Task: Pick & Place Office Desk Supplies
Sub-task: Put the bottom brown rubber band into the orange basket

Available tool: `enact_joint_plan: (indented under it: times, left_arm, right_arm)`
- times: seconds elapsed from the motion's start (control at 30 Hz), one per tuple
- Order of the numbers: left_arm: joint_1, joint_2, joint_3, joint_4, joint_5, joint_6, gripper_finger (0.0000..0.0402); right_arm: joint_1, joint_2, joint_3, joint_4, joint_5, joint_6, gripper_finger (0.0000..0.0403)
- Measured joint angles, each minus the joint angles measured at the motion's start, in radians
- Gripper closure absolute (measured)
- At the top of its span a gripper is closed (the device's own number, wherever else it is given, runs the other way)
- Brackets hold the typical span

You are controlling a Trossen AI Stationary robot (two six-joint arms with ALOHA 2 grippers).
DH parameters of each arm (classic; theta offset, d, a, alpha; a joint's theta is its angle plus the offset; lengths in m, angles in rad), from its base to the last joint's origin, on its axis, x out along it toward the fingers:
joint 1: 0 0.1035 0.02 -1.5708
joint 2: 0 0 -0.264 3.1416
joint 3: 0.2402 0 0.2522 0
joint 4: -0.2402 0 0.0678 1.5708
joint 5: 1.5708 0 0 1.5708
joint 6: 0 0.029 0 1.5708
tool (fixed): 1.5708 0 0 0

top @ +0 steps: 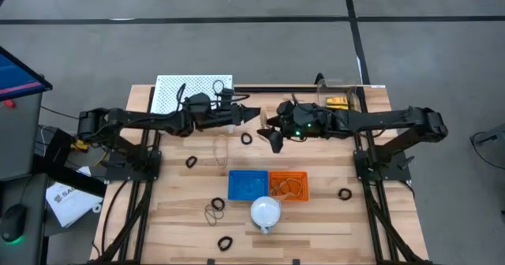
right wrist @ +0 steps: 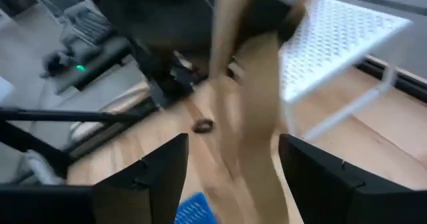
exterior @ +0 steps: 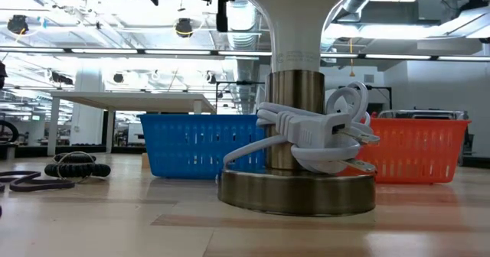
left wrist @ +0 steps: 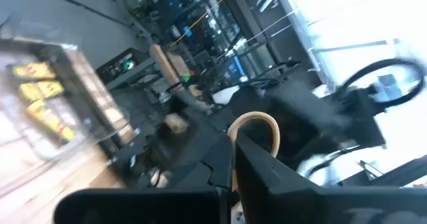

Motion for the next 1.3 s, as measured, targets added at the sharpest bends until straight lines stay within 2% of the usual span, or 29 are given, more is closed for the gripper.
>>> enact_joint_plan:
  times: [0.3,0.63,0.77,0.83,0.93,0.97,1.17,1.3]
  left_arm:
    - [0.002,0.0,0.012,-0.006,-0.001,-0.001,0.0401]
    - [-0.005,0.0,0.012,-0.005,0.0,-0.007,0.0401]
    - [-0.009,0.0,0.012,-0.005,-0.002,-0.009,0.0401]
    - [-0.009,0.0,0.012,-0.005,-0.005,-0.009,0.0401]
    - [-0.006,0.0,0.011,-0.005,-0.006,0.003,0.0395]
    - [-0.002,-0.001,0.011,-0.005,-0.005,0.012,0.0391]
    - [0.021,-0.042,0.008,-0.04,0.091,0.081,0.036]
    - [0.037,-0.109,0.008,-0.208,0.137,0.161,0.0343]
  right_arm:
    - [-0.01,0.011,0.004,0.041,0.004,-0.025,0.0174]
    - [-0.052,0.011,0.004,0.073,-0.001,-0.02,0.02]
    - [-0.07,0.011,0.004,0.074,-0.037,0.006,0.0242]
    - [-0.075,0.011,0.004,0.074,-0.048,0.009,0.0284]
    - [-0.07,0.01,0.004,0.073,-0.049,0.008,0.0371]
    - [-0.068,0.01,0.004,0.071,-0.049,0.005,0.0386]
    - [-0.064,-0.013,0.002,-0.023,-0.048,0.035,0.0398]
    - [-0.064,-0.04,0.003,-0.07,-0.045,0.054,0.04]
